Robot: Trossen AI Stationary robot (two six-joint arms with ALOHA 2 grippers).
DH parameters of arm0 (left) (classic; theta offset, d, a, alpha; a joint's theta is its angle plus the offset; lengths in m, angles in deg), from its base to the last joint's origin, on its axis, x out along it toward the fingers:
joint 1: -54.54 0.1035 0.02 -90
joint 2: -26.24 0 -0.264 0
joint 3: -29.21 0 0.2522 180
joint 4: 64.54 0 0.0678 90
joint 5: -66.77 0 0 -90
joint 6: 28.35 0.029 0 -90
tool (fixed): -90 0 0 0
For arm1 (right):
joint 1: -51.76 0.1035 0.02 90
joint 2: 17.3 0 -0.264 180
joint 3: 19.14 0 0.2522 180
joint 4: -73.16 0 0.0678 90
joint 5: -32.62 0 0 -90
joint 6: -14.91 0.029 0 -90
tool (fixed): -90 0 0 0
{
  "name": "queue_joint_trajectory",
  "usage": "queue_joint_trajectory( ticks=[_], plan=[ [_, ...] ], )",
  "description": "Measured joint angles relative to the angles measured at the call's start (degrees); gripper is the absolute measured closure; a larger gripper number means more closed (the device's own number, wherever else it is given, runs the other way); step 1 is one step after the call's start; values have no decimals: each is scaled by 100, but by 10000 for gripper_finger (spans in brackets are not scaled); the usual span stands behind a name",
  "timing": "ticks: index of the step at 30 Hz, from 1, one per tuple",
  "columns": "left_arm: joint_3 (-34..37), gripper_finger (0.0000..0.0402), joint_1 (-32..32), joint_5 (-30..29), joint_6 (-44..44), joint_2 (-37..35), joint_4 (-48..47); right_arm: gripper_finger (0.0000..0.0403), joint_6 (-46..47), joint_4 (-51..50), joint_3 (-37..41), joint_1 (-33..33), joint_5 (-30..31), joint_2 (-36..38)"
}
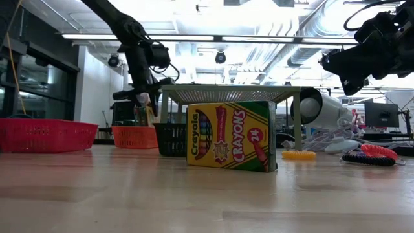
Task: Pick & Place Office Desk Supplies
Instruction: Put the left crayon box into the orange bin on the shelf
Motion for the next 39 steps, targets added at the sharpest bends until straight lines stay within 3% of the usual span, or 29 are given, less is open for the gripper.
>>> queue_joint_trajectory(
  ticks=[39],
  plan=[
    [0, 270, 126, 338, 481, 0, -58, 313, 0, -2, 0, 0, 0, 0]
  ],
)
